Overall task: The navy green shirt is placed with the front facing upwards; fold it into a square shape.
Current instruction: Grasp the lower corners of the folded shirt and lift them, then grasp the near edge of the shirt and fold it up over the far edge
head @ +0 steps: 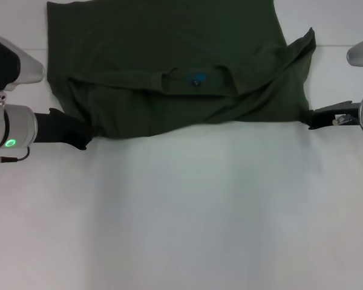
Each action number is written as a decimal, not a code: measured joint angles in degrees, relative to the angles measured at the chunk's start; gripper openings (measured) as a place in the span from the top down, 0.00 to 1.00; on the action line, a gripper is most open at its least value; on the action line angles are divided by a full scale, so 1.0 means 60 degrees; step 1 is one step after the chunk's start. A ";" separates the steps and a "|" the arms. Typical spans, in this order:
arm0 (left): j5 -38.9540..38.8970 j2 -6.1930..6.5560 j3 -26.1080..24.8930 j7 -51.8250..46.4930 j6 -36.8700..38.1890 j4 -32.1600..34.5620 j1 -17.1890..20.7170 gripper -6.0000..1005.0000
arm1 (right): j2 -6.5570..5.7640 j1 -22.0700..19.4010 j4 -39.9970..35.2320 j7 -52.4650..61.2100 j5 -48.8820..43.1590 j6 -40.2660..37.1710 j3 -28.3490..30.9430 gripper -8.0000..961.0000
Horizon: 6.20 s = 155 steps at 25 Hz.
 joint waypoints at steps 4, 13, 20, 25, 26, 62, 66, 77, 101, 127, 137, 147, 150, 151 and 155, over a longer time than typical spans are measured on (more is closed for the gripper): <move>0.0000 0.0009 -0.0036 -0.0111 0.0050 0.0046 0.0040 0.97 | -0.0018 -0.0137 -0.0360 0.0025 -0.0029 -0.0535 -0.0002 0.97; 0.0018 0.0146 -0.0044 -0.0971 0.1002 0.0927 0.0481 0.97 | 0.0278 -0.1140 -0.3440 0.1348 -0.1501 -0.2903 -0.0313 0.97; 0.0699 0.0232 -0.0086 -0.1921 0.1493 0.1358 0.0604 0.97 | 0.0247 -0.1459 -0.4331 0.1719 -0.2483 -0.4256 -0.0516 0.97; 0.1147 0.0342 -0.0085 -0.2567 0.1793 0.1508 0.0537 0.97 | 0.0209 -0.1633 -0.4780 0.1676 -0.2841 -0.5145 -0.0517 0.97; 0.1223 0.0360 -0.0082 -0.2658 0.1853 0.1519 0.0514 0.97 | 0.0199 -0.1675 -0.4896 0.1652 -0.2892 -0.5317 -0.0516 0.97; 0.3740 0.0162 -0.0064 -0.5240 0.7221 0.3614 0.0495 0.97 | 0.0263 -0.2560 -0.7196 0.1288 -0.3328 -1.0682 -0.0876 0.97; 0.4123 0.0062 -0.0071 -0.5313 0.7761 0.3970 0.0766 0.97 | 0.0262 -0.2605 -0.7194 0.1235 -0.3326 -1.0899 -0.0887 0.97; 0.4143 -0.0142 -0.0148 -0.5221 0.8492 0.4740 0.0911 0.97 | 0.0225 -0.2650 -0.7502 0.0657 -0.3052 -1.1489 -0.0441 0.97; 0.3162 -0.0120 -0.1703 -0.5113 0.6561 0.4841 -0.0683 0.97 | -0.0747 -0.2465 -0.8418 -0.0167 -0.0891 -1.1413 0.0985 0.97; 0.2551 -0.0431 -0.0979 -0.4944 0.2393 0.3773 -0.1000 0.97 | -0.0470 -0.1689 -0.8296 -0.1461 -0.0825 -0.7967 0.1195 0.96; 0.2133 -0.0556 -0.0939 -0.4451 0.0573 0.3009 -0.1086 0.97 | -0.0375 -0.1529 -0.6563 -0.2450 -0.0077 -0.5297 0.1147 0.95; 0.1910 -0.0546 -0.0455 -0.4073 -0.1453 0.1676 -0.1349 0.97 | -0.0549 -0.0897 -0.4481 -0.3343 0.0046 -0.3279 0.1114 0.94; 0.1913 -0.0492 -0.0348 -0.4063 -0.1833 0.1274 -0.1494 0.97 | -0.0635 -0.0720 -0.3959 -0.3499 0.0040 -0.2755 0.1094 0.94; 0.1908 -0.0477 -0.0286 -0.4059 -0.2055 0.1147 -0.1531 0.97 | -0.0654 -0.0681 -0.3840 -0.3555 0.0041 -0.2603 0.1092 0.94; 0.1907 -0.0483 -0.0032 -0.4025 -0.2897 0.0810 -0.1592 0.97 | -0.0693 -0.0516 -0.3420 -0.3791 0.0050 -0.2062 0.1097 0.94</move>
